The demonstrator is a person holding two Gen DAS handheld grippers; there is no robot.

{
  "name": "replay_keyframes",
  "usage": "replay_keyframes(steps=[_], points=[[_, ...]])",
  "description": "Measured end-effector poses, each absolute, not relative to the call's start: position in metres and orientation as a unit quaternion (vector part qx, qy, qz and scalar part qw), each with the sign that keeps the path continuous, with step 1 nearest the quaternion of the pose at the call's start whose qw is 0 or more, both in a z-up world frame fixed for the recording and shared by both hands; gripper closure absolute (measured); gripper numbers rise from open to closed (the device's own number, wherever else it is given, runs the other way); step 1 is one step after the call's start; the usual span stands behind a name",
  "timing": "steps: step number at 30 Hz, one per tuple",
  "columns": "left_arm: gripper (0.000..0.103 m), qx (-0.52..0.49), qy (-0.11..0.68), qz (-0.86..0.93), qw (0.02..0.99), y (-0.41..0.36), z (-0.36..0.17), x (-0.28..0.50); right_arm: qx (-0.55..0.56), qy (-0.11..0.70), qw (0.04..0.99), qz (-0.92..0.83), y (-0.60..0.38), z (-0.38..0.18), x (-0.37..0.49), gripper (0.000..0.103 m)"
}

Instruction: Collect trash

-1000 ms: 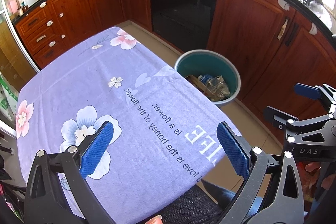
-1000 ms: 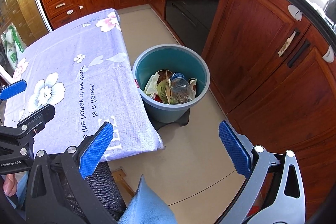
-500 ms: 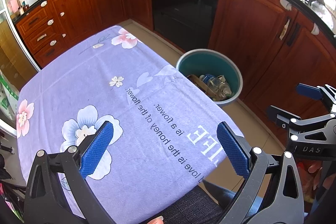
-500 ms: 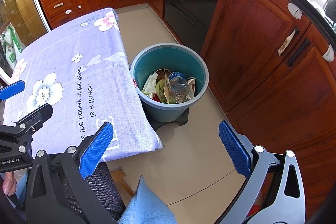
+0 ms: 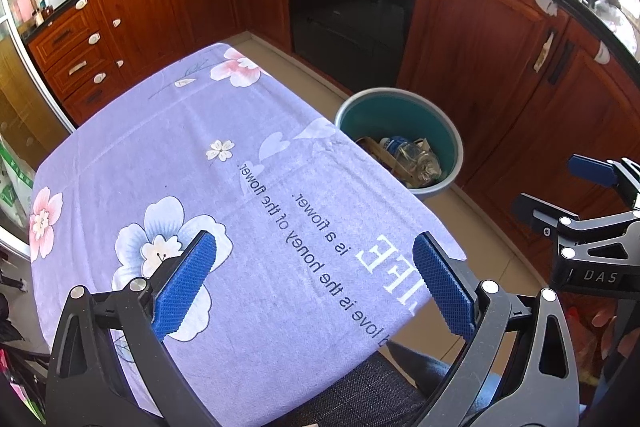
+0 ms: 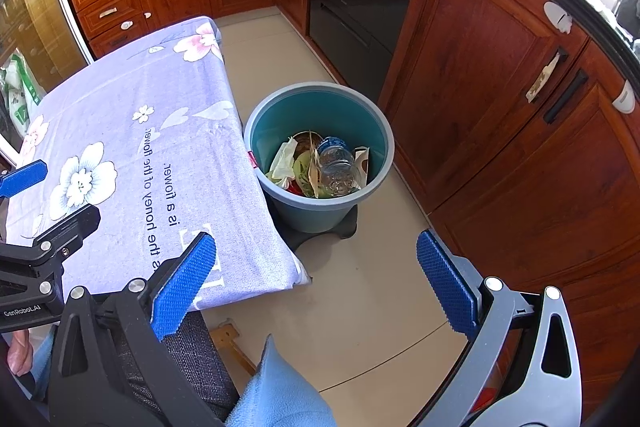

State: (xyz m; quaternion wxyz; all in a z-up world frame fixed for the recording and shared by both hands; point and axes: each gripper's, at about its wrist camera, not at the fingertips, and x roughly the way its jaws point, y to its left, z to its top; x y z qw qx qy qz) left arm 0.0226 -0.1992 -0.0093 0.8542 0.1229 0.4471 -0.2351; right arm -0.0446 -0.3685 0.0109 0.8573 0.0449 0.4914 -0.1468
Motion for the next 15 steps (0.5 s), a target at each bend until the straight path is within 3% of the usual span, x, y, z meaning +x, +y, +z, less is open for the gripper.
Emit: replay_keyframes(steps=[15], points=[[0.004,0.126,0.461,-0.235,0.846,-0.1971,-0.0184,0.0215,0.044,0.494,0.855,-0.153,-0.3707,0.0071,-0.0437,0.006]])
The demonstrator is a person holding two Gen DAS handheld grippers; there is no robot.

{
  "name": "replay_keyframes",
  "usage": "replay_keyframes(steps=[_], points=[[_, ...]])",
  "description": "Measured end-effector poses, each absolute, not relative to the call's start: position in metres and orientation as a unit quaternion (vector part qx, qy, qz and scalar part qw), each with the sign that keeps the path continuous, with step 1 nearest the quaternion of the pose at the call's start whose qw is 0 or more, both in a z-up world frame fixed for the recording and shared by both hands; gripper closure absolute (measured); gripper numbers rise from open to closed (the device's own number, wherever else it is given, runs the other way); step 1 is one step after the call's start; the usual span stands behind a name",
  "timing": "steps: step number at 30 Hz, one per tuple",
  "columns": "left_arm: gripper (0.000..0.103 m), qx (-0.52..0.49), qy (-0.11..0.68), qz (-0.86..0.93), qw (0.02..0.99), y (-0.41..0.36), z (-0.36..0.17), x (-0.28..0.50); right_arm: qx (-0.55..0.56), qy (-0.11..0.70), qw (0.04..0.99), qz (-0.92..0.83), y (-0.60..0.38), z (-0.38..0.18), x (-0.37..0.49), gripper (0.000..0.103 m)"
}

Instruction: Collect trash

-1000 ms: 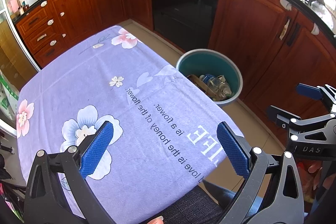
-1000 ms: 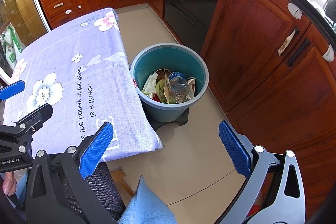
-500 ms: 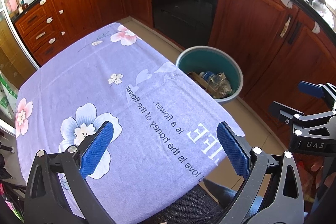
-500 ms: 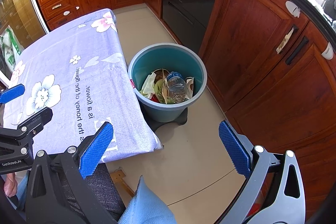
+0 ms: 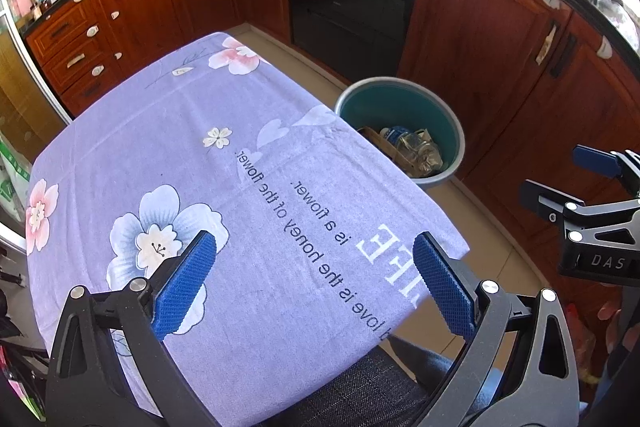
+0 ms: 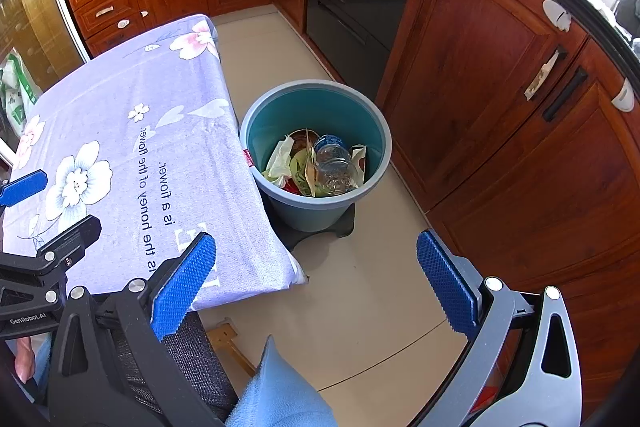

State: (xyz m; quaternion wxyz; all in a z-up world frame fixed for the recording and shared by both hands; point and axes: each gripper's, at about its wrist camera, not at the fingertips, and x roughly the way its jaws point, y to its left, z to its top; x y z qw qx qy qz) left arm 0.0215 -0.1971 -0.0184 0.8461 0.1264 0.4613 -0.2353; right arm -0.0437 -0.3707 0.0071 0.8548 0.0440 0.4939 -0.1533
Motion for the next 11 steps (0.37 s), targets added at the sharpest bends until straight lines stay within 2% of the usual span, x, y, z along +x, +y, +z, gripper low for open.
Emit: replay_keyframes(steps=[11], points=[[0.004,0.131,0.47,-0.23,0.842,-0.1964,-0.0205,0.0202,0.043,0.493,0.855,-0.157,-0.3705,0.0078,-0.0428,0.006]])
